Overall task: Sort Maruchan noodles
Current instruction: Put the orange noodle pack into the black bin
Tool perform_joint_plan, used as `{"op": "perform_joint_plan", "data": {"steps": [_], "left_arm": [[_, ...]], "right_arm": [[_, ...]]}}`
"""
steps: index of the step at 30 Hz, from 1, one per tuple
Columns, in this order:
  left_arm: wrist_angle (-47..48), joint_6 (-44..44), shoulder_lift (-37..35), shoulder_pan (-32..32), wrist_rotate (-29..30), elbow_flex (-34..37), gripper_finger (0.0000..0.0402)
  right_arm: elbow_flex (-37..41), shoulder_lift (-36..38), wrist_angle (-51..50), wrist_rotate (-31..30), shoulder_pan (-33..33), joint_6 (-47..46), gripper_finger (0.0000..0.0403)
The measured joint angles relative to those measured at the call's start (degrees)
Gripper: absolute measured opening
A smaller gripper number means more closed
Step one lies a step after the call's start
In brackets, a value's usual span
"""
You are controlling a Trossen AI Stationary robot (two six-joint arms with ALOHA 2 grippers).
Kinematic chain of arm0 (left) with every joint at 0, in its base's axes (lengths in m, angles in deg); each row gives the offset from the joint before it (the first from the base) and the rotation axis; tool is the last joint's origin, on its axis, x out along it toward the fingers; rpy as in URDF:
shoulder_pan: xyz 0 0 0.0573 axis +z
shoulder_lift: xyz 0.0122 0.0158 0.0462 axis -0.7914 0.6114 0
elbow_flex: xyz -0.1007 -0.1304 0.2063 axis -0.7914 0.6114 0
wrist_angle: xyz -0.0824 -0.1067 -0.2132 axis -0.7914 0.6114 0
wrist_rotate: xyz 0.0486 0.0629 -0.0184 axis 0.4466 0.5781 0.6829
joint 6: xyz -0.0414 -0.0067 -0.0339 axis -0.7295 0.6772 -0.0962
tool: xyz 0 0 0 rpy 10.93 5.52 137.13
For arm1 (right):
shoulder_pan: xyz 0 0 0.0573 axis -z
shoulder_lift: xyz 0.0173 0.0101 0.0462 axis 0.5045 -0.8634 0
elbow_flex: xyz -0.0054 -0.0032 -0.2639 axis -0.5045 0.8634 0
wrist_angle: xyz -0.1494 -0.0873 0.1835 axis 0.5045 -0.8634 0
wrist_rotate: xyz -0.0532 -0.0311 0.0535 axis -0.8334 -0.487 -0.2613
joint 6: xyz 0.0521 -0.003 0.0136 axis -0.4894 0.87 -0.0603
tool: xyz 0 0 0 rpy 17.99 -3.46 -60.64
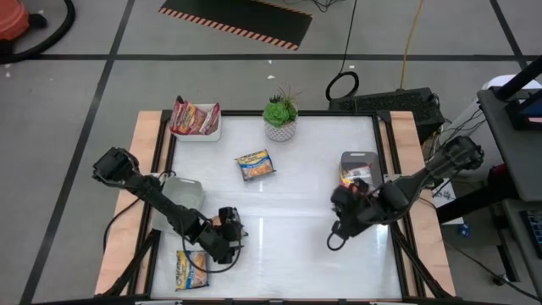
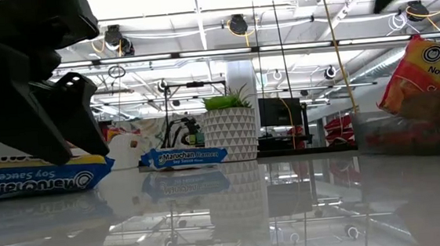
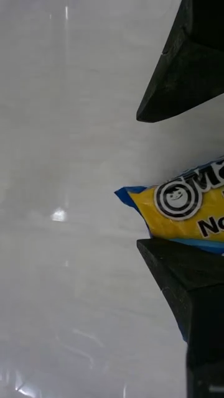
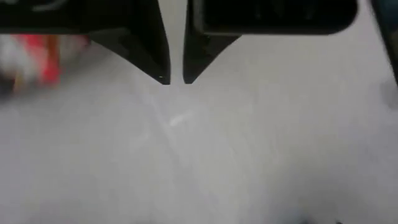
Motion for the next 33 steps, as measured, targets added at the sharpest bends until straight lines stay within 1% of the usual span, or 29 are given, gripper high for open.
{"op": "perform_joint_plan", "data": {"steps": [3,6,8,10,14,17,18,23,28,33], "left_arm": [[0.0,-0.1,0.0,-0.2,0.0,0.0,0.0326],[-0.2,-0.7,0.0,-0.2,0.0,0.0,0.0326],[-0.3,-0.9,0.0,-0.2,0.0,0.0,0.0326],[-0.3,-0.9,0.0,-0.2,0.0,0.0,0.0326],[-0.3,-0.9,0.0,-0.2,-0.1,0.0,0.0326],[-0.4,-0.8,0.0,-0.2,-0.4,0.0,0.0326],[-0.4,-0.6,0.0,-0.2,-0.5,0.0,0.0326],[-0.5,0.3,0.0,-0.1,-0.6,0.0,0.0326],[-1.0,2.3,0.0,-0.1,-0.6,0.0,0.0326],[-1.0,2.6,0.0,0.2,-0.9,0.0,0.0326]], "right_arm": [[0.4,0.0,-6.0,1.8,-1.1,-7.7,0.0007],[2.0,0.0,-8.8,3.7,-1.4,-13.4,0.0004],[3.5,0.0,-10.4,6.0,-1.4,-16.8,0.0003],[5.2,0.0,-11.4,8.1,-1.2,-18.5,0.0001],[8.7,0.0,-13.3,13.0,0.1,-19.0,0.0001],[9.5,0.0,-16.1,13.5,1.1,-18.9,0.0001],[9.5,0.0,-17.8,13.2,1.5,-18.6,0.0001],[9.6,0.2,-26.3,6.9,3.2,-18.9,0.0001],[9.8,0.4,-26.8,-2.9,4.9,-17.2,0.0000],[13.7,0.4,-26.8,-4.3,8.7,-16.1,0.0000]]}}
